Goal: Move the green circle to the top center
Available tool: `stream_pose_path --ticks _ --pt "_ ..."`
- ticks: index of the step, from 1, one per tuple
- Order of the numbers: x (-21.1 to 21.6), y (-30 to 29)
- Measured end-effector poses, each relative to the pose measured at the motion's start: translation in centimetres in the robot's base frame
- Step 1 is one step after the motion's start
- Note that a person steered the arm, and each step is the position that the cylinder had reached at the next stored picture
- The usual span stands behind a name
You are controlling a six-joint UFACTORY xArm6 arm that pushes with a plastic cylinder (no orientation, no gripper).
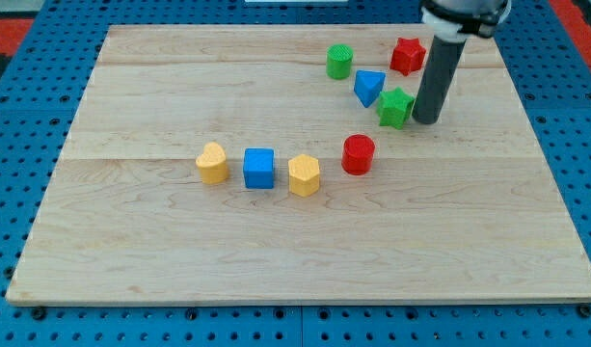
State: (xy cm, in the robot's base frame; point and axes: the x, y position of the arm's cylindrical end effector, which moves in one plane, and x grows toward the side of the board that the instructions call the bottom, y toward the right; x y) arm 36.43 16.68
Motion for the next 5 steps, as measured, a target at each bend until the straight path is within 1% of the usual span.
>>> stream_pose_path --ticks 1,2,3,4,5 --pt "-2.4 -2.6" --pt "-0.3 -3.9" --pt "1.6 -2.2" --pt "3.4 9.7" --pt "6.9 17.1"
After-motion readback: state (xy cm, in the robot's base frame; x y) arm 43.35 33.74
